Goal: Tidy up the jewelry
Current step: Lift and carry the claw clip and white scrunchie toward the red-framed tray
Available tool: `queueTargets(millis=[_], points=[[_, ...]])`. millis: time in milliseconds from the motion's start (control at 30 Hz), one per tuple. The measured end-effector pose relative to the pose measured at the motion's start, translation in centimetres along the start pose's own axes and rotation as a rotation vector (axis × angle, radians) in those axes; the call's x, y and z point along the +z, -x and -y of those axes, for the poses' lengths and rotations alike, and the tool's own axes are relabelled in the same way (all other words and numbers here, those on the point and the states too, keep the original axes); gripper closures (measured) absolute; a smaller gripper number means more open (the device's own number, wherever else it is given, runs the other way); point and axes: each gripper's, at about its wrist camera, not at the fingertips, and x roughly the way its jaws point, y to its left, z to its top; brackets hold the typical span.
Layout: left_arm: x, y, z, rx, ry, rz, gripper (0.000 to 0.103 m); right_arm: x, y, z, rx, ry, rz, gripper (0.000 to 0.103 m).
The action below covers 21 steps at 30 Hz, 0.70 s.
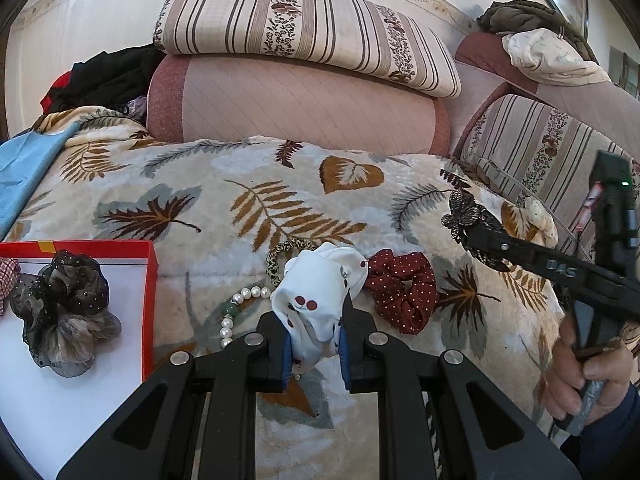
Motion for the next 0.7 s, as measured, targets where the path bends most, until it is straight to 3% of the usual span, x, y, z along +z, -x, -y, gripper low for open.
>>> queueTargets(millis=[100,200,700], points=[[0.1,0.1,0.0,0.003,0.001,0.005,0.087,-0.3,0.6,-0.3,0.111,-0.050,-0.002,0.075],[0.1,0.1,0.0,0.009,0.001,0.007,0.087,-0.6,1.0,-0.7,0.165,-0.065,-0.003,0.075],[0.1,1.4,-0.7,0.041,0.005,0.019,0.087,-1.1,0.9,-2.3,0.206,-0.022,-0.021,0.075]])
